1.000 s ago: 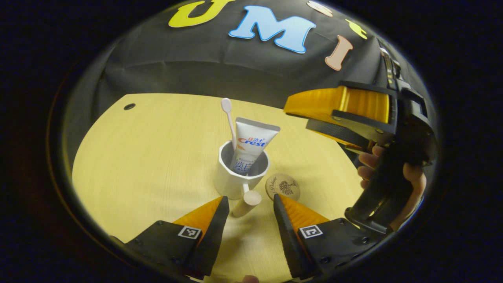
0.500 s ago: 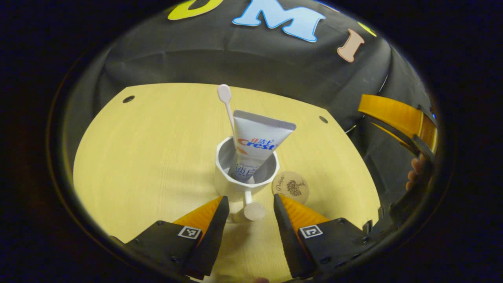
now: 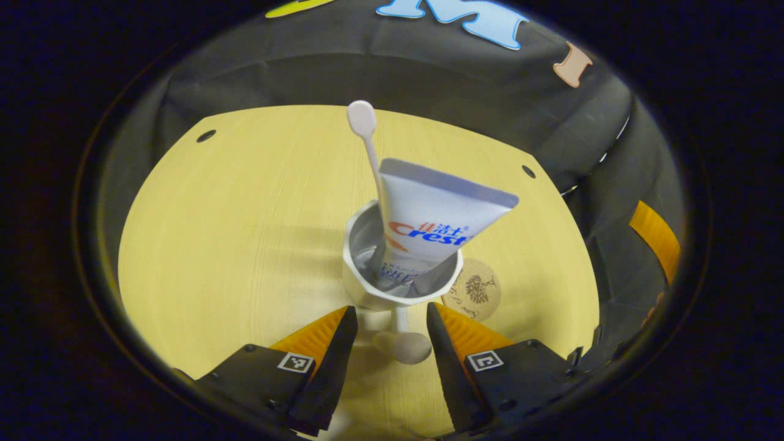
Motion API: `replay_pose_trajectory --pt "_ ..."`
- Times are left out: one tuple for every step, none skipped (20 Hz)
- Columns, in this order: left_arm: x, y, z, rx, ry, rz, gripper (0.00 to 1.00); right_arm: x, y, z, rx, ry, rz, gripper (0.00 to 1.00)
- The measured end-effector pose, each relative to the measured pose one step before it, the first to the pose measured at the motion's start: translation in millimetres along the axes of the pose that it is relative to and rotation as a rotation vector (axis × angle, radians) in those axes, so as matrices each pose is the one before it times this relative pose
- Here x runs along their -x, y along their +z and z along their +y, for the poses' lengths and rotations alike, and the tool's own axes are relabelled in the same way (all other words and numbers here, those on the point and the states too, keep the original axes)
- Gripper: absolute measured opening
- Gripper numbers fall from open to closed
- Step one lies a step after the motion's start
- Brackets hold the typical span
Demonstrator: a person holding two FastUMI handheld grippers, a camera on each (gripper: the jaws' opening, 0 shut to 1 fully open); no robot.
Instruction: Put the toothbrush and toothpaste on the desktop into the cup, then pick up the cup and place it on the coaster on the desktop.
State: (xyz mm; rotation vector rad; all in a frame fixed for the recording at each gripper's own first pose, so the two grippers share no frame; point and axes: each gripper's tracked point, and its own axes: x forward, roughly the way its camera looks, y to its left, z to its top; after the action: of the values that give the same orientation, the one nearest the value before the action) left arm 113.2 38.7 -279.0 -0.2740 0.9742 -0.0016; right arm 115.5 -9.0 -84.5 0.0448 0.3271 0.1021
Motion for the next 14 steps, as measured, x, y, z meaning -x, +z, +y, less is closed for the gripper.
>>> replay_pose_trajectory --pt "-1.03 -1.38 0.23 0.00216 0.00644 0.01128 0.74 0.22 -2.30 -2.86 -0.00830 -0.00171 0.00777 0.92" --pt "-2.65 -0.22 0.37 -0.00090 0.00942 0.00655 0.78 1.76 -1.41 -2.34 -0.00430 -0.00290 0.00408 0.92" --pt "-0.83 0.94 -0.08 -0.00396 0.01035 0.00645 0.74 1.65 -2.49 -3.17 -0.00238 -0.00343 0.00587 0.92" --pt "-2.79 -0.32 -0.15 -0.00133 0.00255 0.00473 0.74 0.61 -2.87 -2.09 0.00042 -0.00125 0.00831 0.92" --pt "-1.13 -0.04 -2.51 0.00398 -0.00457 0.00663 0.73 0.66 -2.49 -1.79 0.00088 -0.00101 0.00722 0.92" --pt "-1.66 -1.39 -1.88 0.00326 0.00423 0.00325 0.67 0.54 -1.56 -1.18 0.00112 -0.00062 0.00619 0.92" --pt "-1.40 -1.65 -2.31 0.00175 0.00134 0.00384 0.61 1.34 -2.22 -1.85 0.00130 -0.00035 0.00448 0.93" --pt "-1.32 -1.54 -1.27 -0.00199 0.00789 0.00820 0.54 1.66 -1.53 -1.22 -0.00090 -0.00005 0.00560 0.93" --pt "-0.91 -1.48 -0.55 -0.00493 0.00986 0.00742 0.51 0.43 -1.76 -1.35 -0.00187 0.00032 0.00303 0.93" --pt "1.44 -0.99 -0.18 -0.00472 0.00771 0.01042 0.48 1.40 -1.09 -1.01 -0.00247 -0.00033 0.00341 0.93" --pt "-0.23 0.17 0.41 -0.00464 0.01064 0.00334 0.49 0.97 -1.49 -1.03 -0.00209 0.00079 0.00266 0.93" --pt "0.57 1.78 1.87 -0.00608 0.00803 -0.00081 0.41 1.15 -0.76 -1.28 -0.00110 -0.00062 0.00211 0.93" --pt "0.56 0.58 -0.35 -0.00737 0.00530 0.00550 0.42 0.51 -1.08 -1.28 -0.00057 -0.00062 0.00183 0.93" --pt "2.38 1.60 2.47 -0.00881 0.01794 -0.00518 0.41 0.62 -0.23 -1.01 -0.00070 -0.00020 0.00158 0.93"
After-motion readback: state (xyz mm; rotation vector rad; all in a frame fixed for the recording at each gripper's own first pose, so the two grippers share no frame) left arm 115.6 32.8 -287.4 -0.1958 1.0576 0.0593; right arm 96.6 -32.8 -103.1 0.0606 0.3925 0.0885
